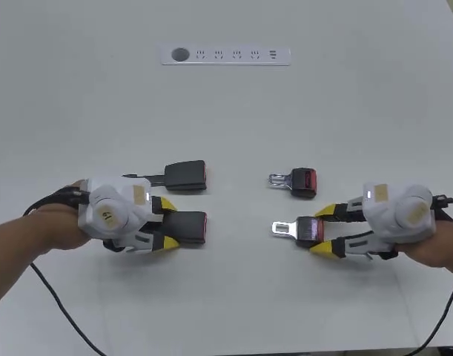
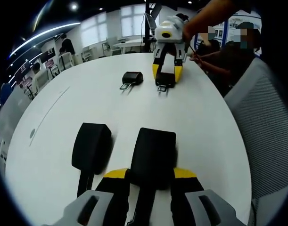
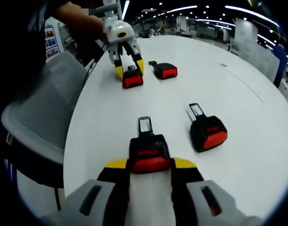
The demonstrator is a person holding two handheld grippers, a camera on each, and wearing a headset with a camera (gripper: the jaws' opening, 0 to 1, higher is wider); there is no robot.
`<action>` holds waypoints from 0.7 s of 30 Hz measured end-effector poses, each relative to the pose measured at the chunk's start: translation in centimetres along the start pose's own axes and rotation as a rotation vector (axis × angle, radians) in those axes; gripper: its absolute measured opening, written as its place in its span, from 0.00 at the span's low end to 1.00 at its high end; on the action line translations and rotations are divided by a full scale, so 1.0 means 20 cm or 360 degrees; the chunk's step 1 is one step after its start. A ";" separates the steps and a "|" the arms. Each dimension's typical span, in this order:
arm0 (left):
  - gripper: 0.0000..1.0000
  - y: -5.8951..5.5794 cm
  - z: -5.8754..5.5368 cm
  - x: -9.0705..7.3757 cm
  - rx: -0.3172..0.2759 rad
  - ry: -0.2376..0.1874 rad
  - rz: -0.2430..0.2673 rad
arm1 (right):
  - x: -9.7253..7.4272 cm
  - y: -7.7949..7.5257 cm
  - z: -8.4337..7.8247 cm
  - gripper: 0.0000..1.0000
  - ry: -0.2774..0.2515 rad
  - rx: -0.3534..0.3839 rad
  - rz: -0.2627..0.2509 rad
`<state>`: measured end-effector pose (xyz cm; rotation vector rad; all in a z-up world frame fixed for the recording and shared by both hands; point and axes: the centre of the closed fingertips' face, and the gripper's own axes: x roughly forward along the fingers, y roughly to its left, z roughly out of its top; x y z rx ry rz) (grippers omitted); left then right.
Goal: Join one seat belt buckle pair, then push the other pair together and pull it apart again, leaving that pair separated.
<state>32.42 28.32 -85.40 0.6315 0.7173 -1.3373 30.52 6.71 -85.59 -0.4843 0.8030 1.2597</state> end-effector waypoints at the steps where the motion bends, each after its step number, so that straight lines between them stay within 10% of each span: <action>1: 0.35 0.00 0.00 0.00 -0.0002 0.0002 0.0000 | 0.00 0.00 0.00 0.34 -0.0001 -0.0001 0.0001; 21: 0.35 0.00 -0.01 0.02 0.0018 0.0024 -0.0012 | 0.13 0.02 0.13 0.33 -0.0069 -0.0096 0.0073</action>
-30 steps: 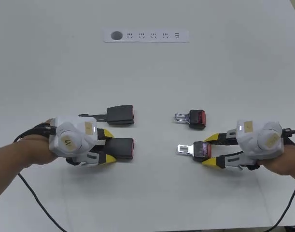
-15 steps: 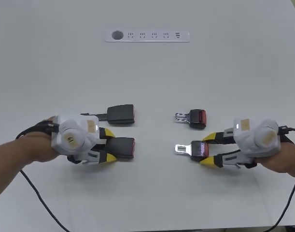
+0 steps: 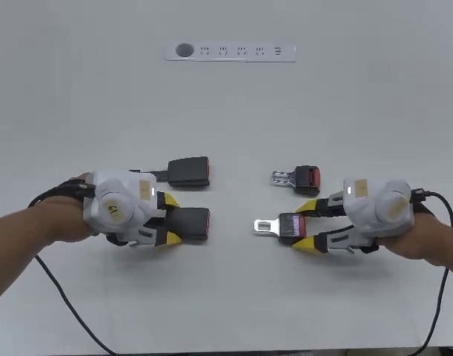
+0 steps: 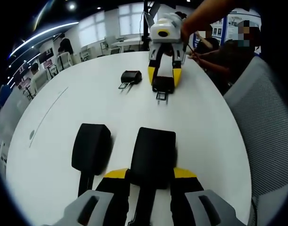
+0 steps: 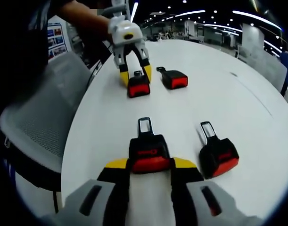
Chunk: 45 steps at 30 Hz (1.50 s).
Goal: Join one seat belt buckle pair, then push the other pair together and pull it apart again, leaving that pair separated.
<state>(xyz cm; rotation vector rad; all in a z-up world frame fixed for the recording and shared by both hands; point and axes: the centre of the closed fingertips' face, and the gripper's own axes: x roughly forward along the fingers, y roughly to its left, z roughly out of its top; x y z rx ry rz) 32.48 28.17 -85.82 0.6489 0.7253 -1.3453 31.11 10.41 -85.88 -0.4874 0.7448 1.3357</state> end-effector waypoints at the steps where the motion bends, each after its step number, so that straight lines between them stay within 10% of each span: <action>1: 0.35 0.00 0.00 0.00 0.0000 0.0000 0.0000 | 0.01 0.00 0.00 0.33 -0.0004 0.0000 0.0005; 45: 0.34 0.00 -0.01 0.00 -0.0008 0.0057 0.0007 | 0.31 0.04 0.33 0.33 -0.0225 -0.0032 0.0057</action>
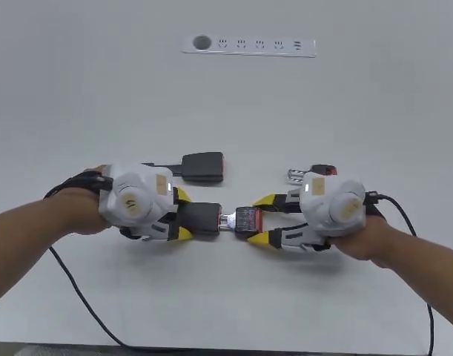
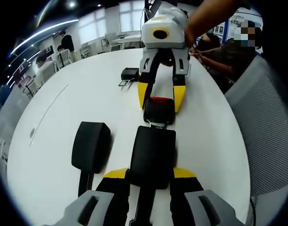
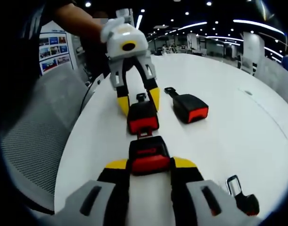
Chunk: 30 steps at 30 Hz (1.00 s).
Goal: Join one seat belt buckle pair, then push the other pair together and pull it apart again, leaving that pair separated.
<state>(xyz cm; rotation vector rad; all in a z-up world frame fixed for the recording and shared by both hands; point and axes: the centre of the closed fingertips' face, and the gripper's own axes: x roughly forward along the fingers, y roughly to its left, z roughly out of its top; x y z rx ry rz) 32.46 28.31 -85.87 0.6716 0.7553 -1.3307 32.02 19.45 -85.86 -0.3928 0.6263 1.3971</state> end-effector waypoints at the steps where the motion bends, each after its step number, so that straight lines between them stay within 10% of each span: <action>1: 0.34 0.00 0.00 0.00 0.0006 0.0007 -0.0002 | 0.00 0.00 0.00 0.33 0.0011 0.0006 -0.0005; 30: 0.33 -0.01 -0.01 0.01 0.0101 0.0104 -0.0056 | 0.08 0.00 0.06 0.33 0.0019 0.0066 -0.0063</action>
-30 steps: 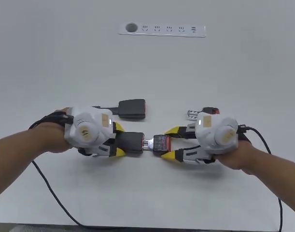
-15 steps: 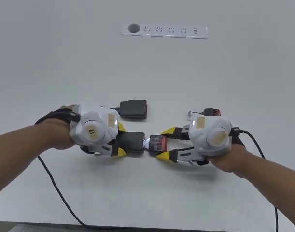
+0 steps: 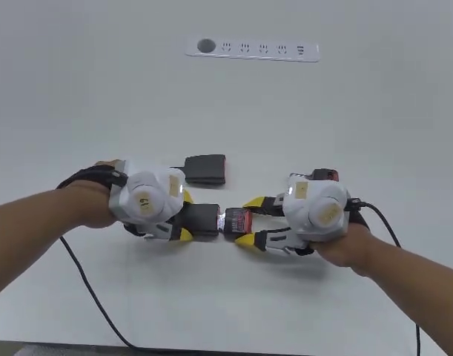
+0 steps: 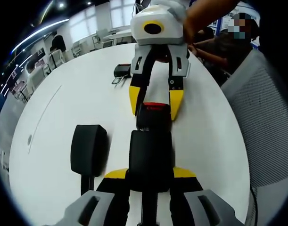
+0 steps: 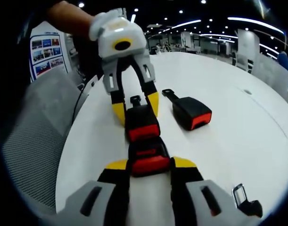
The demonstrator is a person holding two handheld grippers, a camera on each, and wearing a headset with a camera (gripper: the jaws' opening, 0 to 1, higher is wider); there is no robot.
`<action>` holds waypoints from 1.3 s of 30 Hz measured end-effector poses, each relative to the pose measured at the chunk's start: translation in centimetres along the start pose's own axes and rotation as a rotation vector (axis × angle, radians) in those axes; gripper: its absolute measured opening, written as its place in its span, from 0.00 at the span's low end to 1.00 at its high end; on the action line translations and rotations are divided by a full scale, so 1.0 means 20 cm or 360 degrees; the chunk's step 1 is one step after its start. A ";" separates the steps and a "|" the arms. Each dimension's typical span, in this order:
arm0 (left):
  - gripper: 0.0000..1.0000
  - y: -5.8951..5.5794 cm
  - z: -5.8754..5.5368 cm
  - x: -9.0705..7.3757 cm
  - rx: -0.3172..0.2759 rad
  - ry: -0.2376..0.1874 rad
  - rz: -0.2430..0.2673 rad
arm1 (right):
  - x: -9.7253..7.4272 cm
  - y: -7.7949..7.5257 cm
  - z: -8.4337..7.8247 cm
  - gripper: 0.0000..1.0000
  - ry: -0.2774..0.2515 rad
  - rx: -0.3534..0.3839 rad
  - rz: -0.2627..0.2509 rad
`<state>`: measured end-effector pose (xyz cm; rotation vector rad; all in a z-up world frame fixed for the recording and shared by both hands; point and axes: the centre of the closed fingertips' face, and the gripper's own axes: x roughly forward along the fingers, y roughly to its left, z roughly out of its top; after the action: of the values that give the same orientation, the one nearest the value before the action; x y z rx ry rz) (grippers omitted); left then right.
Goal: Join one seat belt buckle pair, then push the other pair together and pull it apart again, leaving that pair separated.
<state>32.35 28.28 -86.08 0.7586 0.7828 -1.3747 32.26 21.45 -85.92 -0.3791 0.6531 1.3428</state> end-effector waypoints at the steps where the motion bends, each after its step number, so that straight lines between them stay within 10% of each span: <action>1: 0.33 0.00 0.00 0.00 0.0001 0.0000 -0.0001 | 0.00 0.00 0.00 0.33 0.0002 -0.0001 0.0000; 39: 0.32 -0.04 0.02 -0.04 0.0038 -0.0221 -0.0113 | -0.01 0.04 -0.01 0.31 -0.0066 -0.0086 -0.0026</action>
<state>31.54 28.46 -85.18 0.6513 0.6907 -1.4860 31.44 21.23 -85.89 -0.3985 0.5789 1.3515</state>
